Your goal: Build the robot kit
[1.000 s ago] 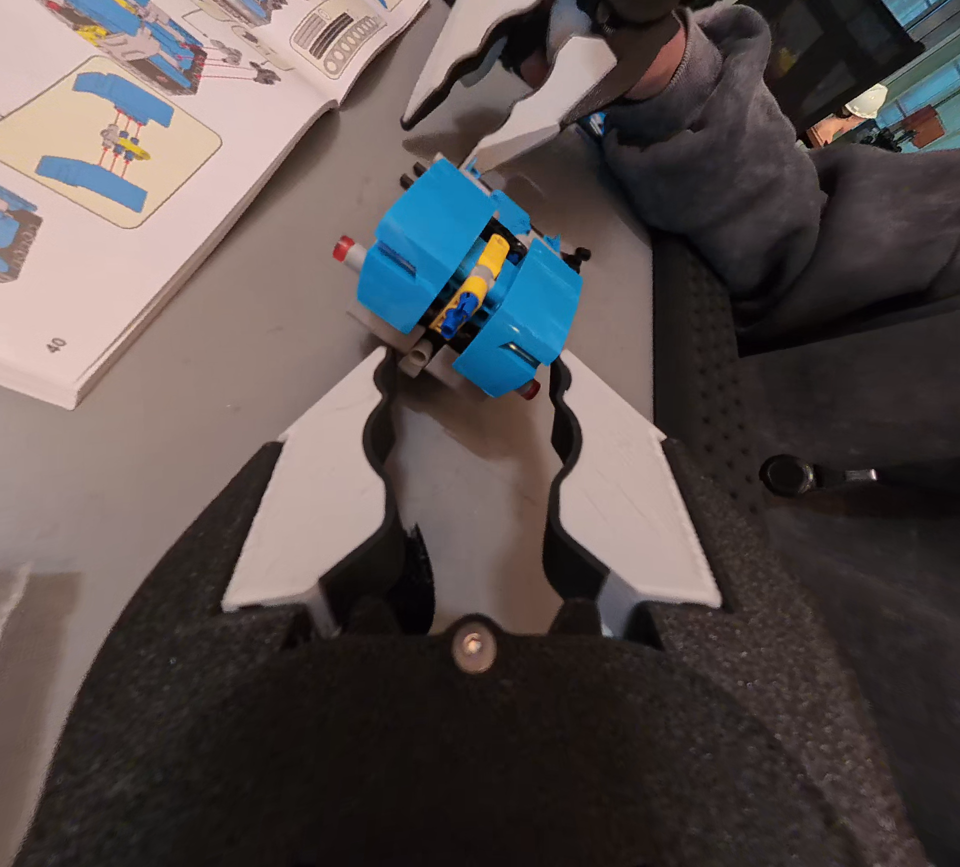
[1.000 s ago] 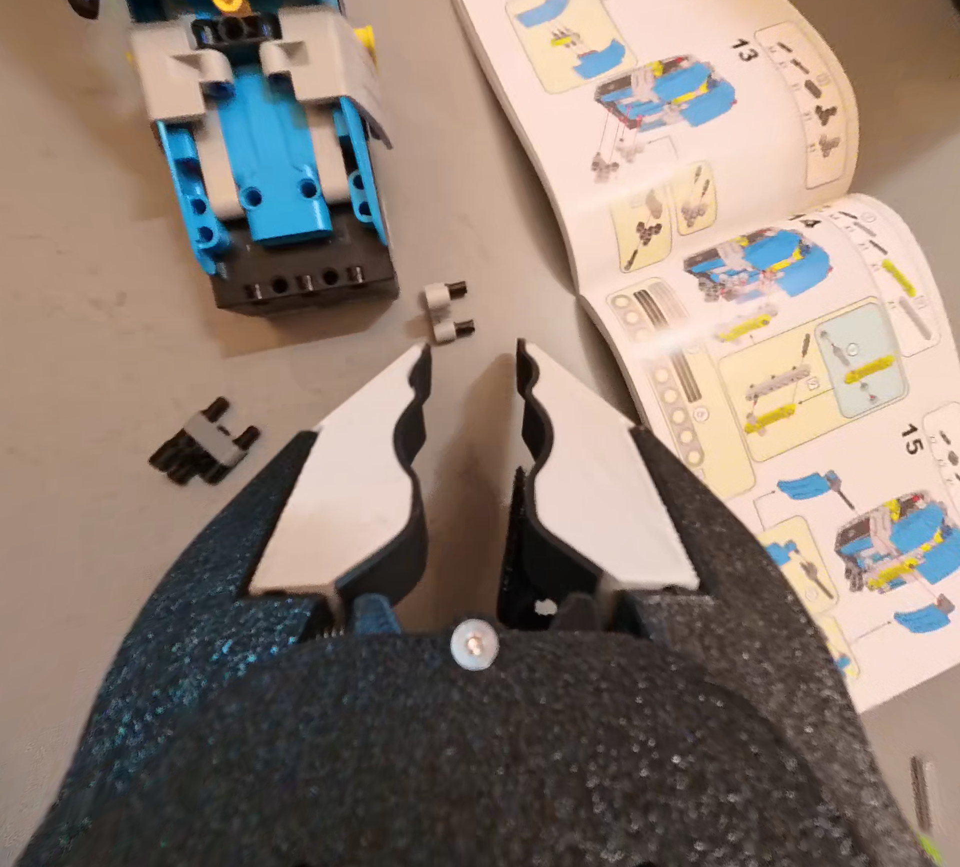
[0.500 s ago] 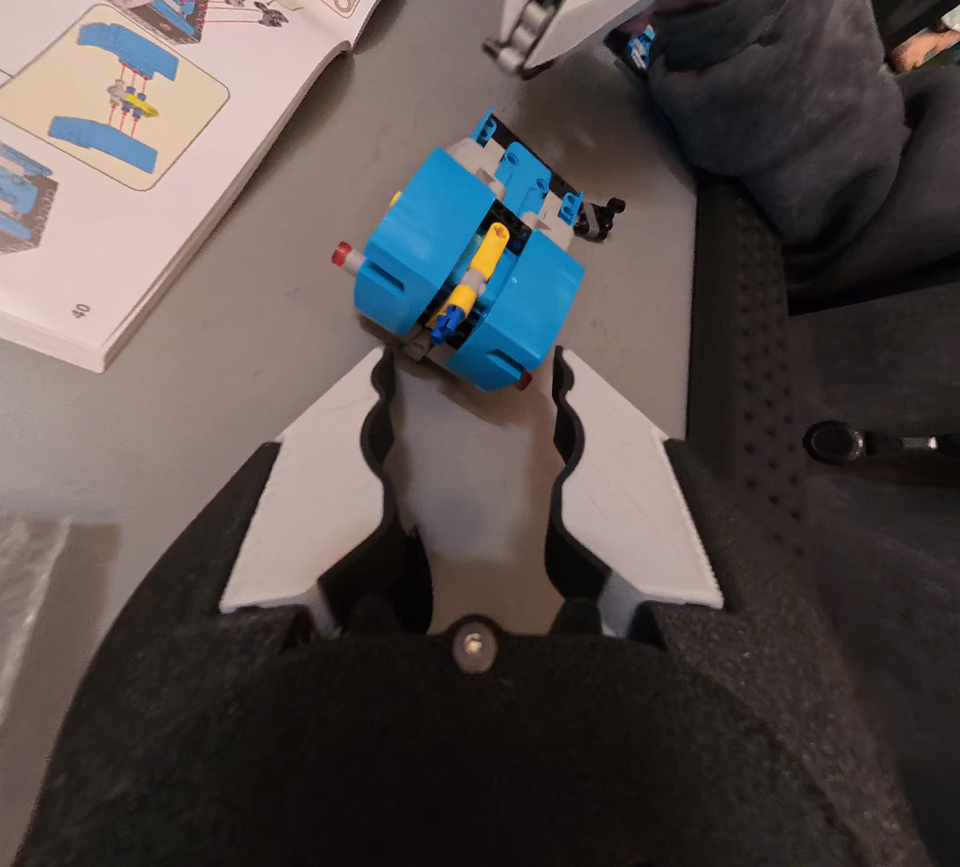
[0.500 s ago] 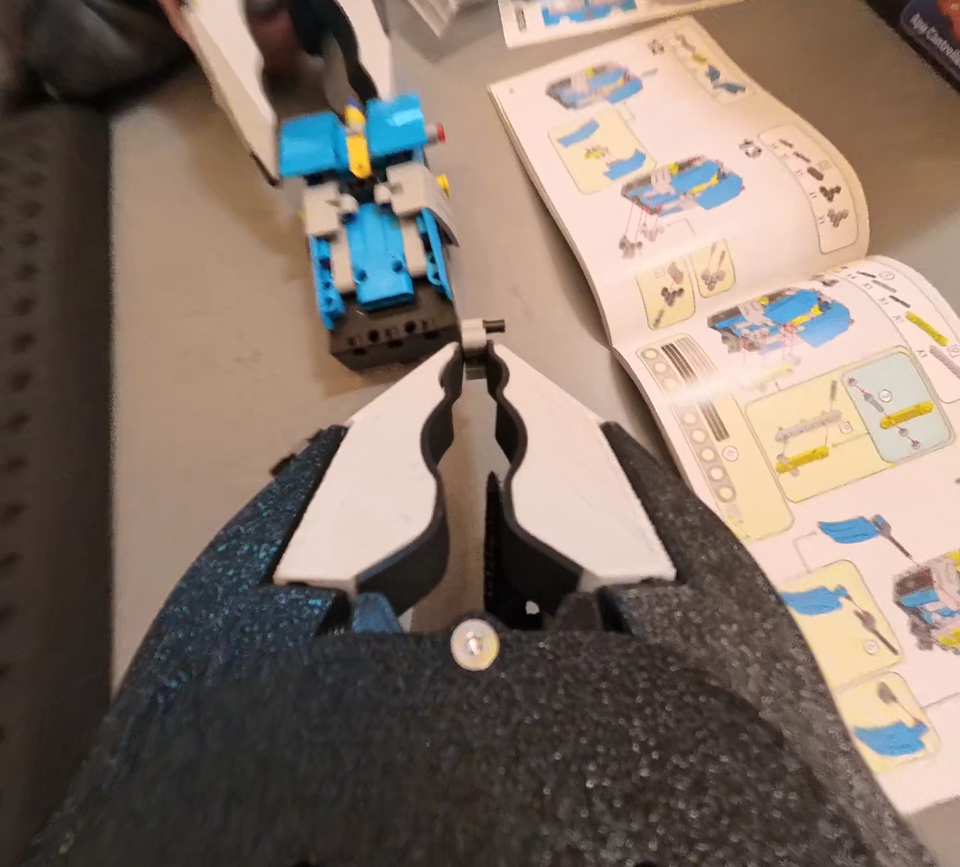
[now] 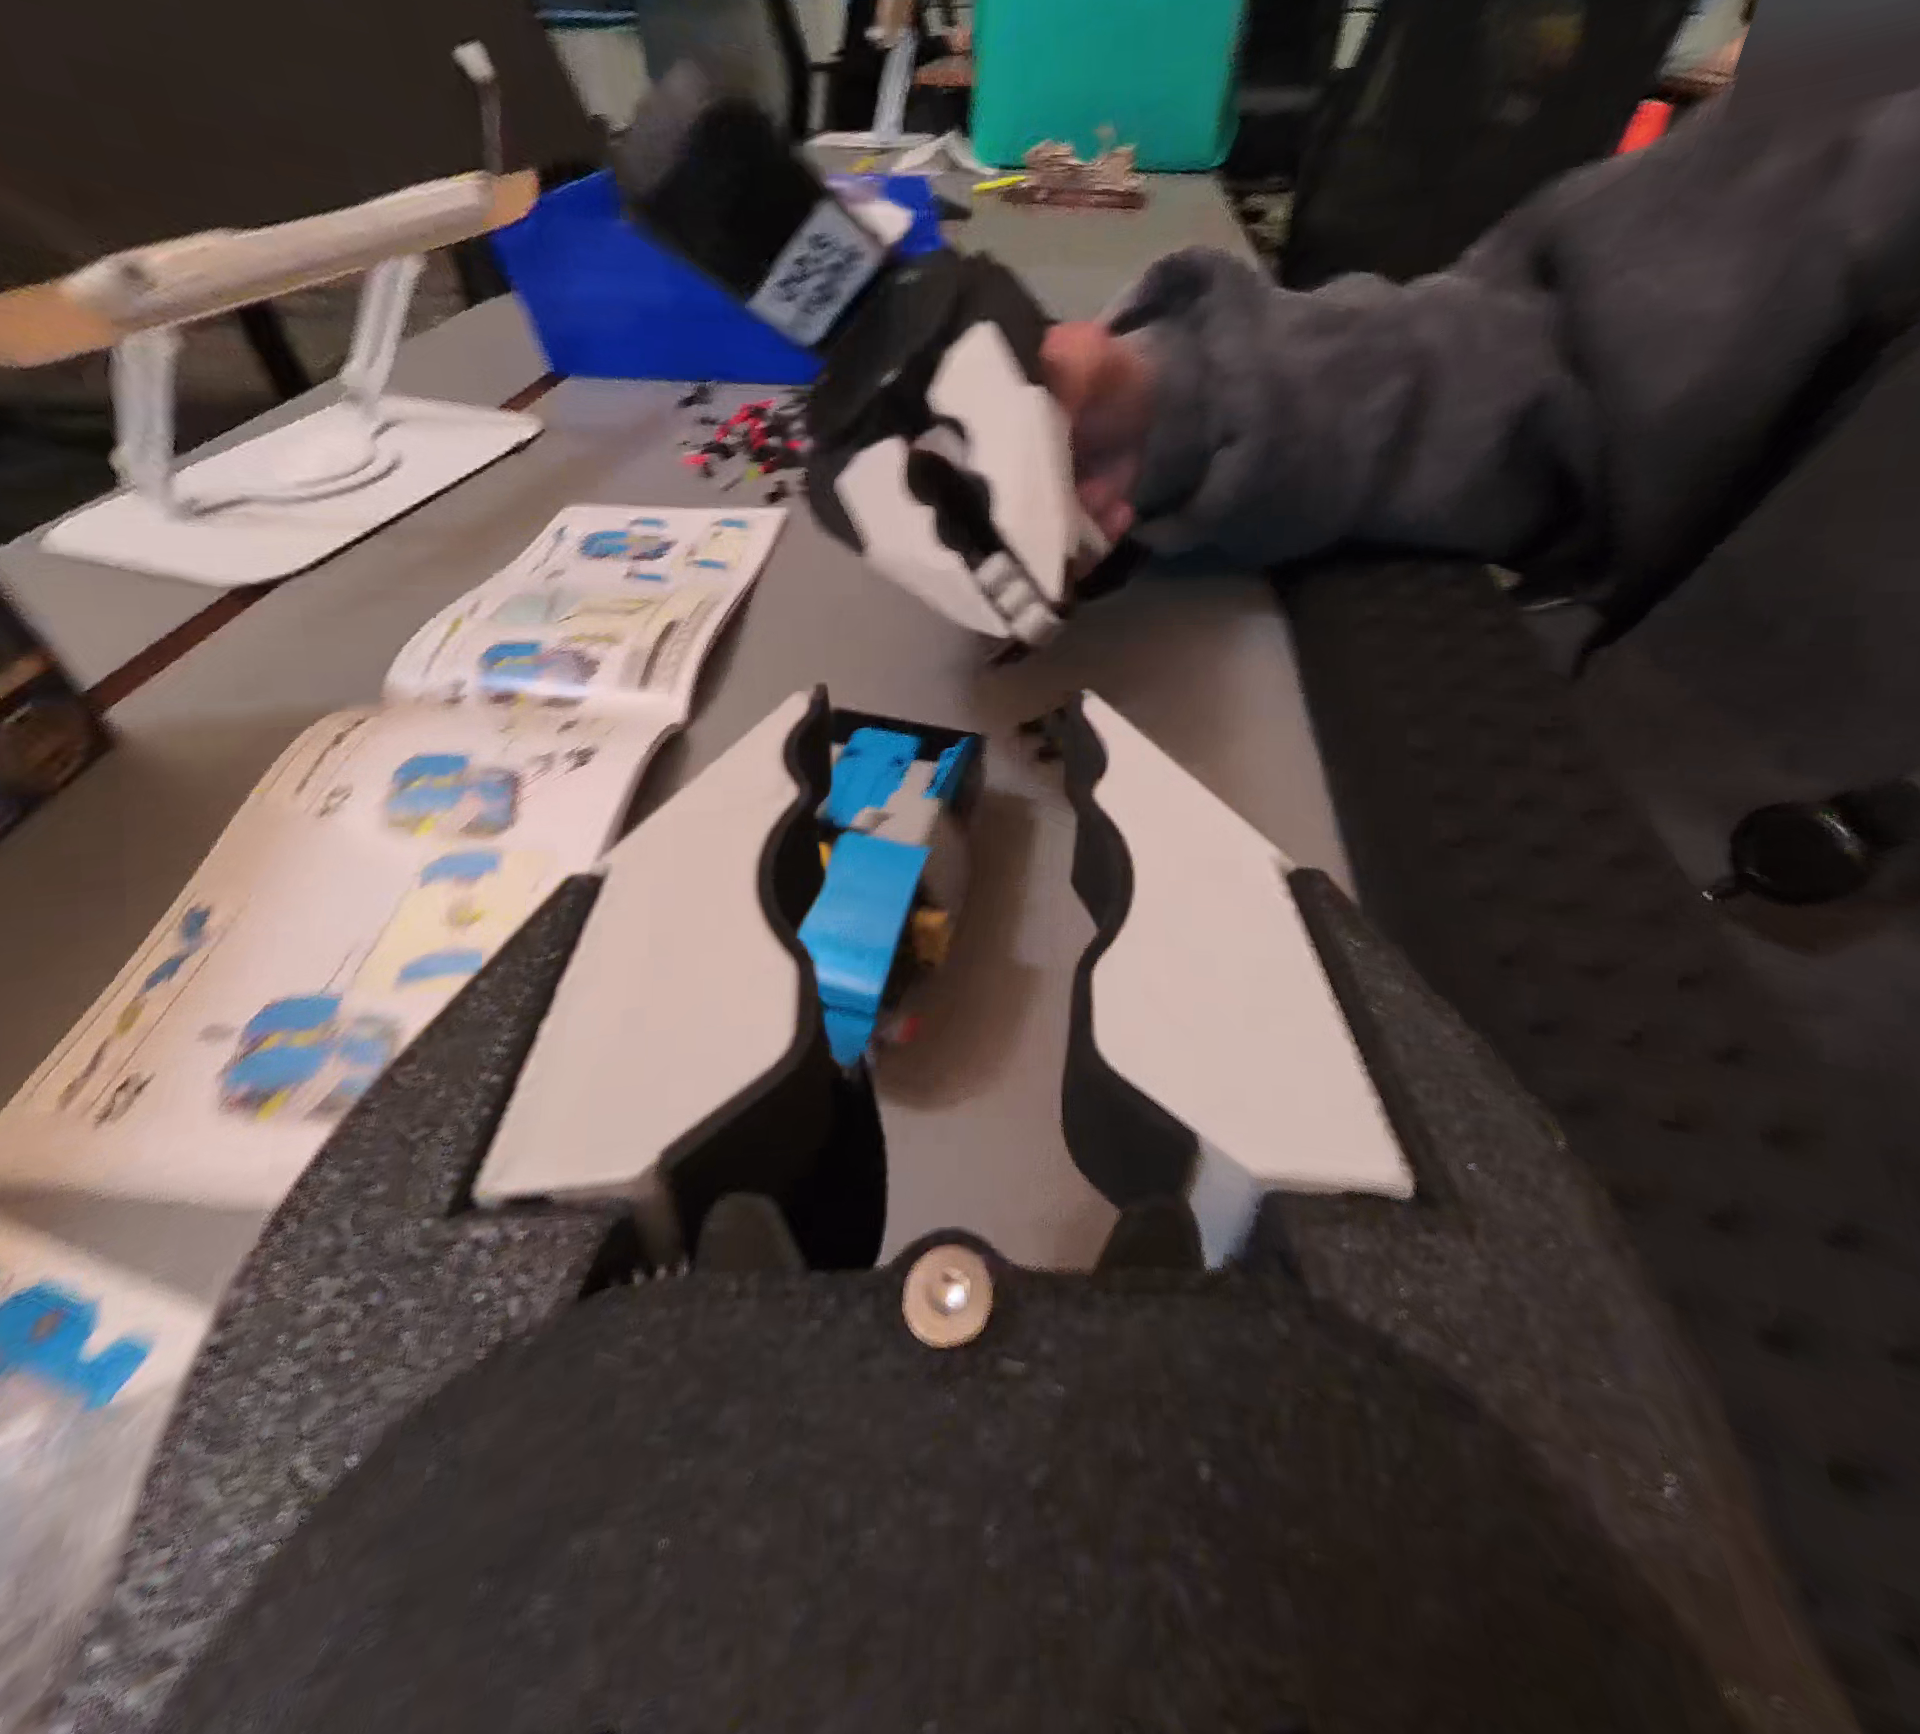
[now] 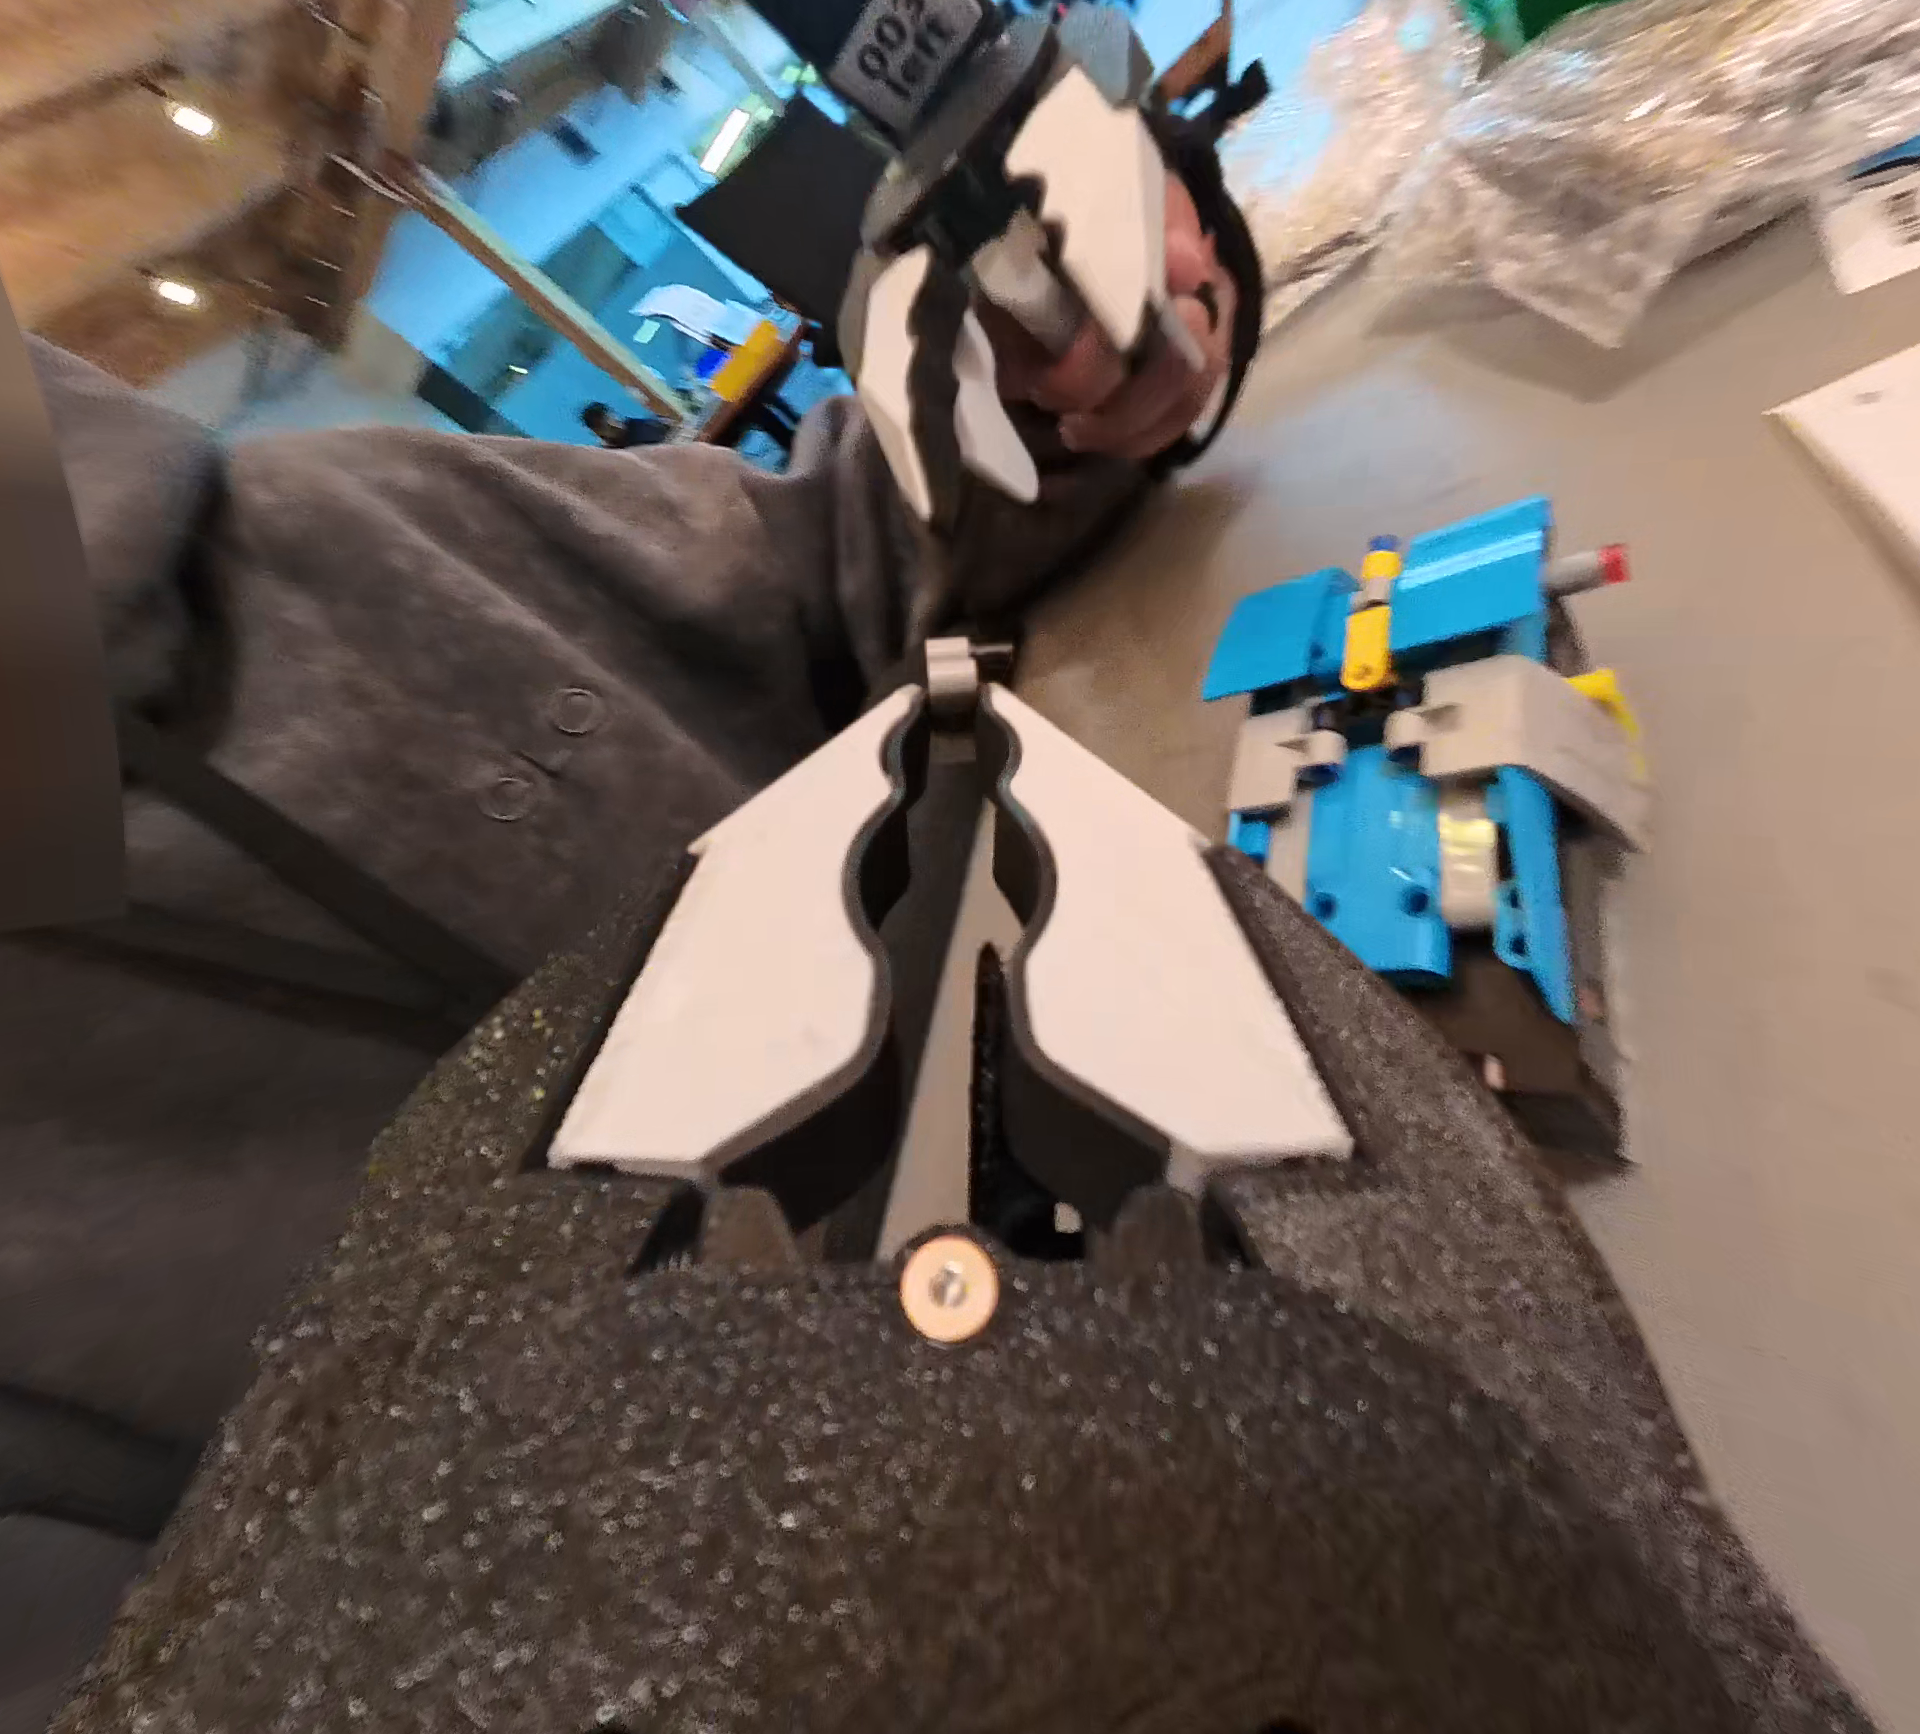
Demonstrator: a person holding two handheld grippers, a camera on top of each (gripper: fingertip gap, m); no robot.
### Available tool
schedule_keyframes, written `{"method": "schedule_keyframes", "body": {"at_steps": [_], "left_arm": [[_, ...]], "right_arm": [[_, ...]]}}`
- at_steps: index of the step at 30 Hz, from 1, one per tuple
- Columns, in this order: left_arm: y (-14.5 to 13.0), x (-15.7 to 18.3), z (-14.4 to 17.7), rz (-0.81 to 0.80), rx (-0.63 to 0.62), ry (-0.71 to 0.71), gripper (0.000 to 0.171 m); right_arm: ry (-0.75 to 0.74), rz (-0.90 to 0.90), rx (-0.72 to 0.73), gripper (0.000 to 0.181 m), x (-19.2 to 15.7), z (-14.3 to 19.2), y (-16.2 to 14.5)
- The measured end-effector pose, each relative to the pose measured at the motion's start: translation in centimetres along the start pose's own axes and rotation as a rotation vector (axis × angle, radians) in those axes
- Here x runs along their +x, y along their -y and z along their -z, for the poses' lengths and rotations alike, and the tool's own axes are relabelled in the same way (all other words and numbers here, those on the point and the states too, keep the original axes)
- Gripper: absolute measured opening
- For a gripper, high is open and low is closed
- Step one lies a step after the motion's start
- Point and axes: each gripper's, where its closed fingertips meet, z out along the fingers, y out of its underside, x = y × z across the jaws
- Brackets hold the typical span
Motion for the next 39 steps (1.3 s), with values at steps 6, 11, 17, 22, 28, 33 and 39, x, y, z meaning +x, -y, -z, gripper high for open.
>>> {"method": "schedule_keyframes", "body": {"at_steps": [6, 11, 17, 22, 28, 33, 39], "left_arm": [[-1.1, 3.1, -2.3, -0.155, -0.017, -0.047, 0.027], [-0.6, 3.8, -2.6, -0.159, 0.021, -0.053, 0.026], [-1.1, 4.7, -3.1, -0.158, -0.002, -0.095, 0.013], [-1.7, 2.5, -3.4, -0.272, -0.045, 0.066, 0.004], [-2.5, -1.4, -3.0, -0.358, -0.138, 0.327, 0.004], [-3.1, -2.8, -3.0, -0.386, -0.194, 0.432, 0.004], [-3.6, -3.3, -3.1, -0.419, -0.241, 0.492, 0.004]], "right_arm": [[0.114, -0.097, 0.024, 0.007, -0.8, -0.2, 0.2], [0.148, -0.102, -0.017, 0.007, -1.4, -0.8, -0.5], [0.170, -0.080, -0.061, 0.007, -2.2, -1.5, -1.1], [0.050, -0.067, 0.018, 0.009, -0.2, -0.9, 0.3], [-0.193, -0.049, 0.167, 0.032, 3.5, 1.2, 2.6], [-0.411, 0.033, 0.166, 0.033, 5.3, 1.3, 2.5], [-0.504, 0.042, 0.155, 0.027, 5.9, 0.0, 2.3]]}}
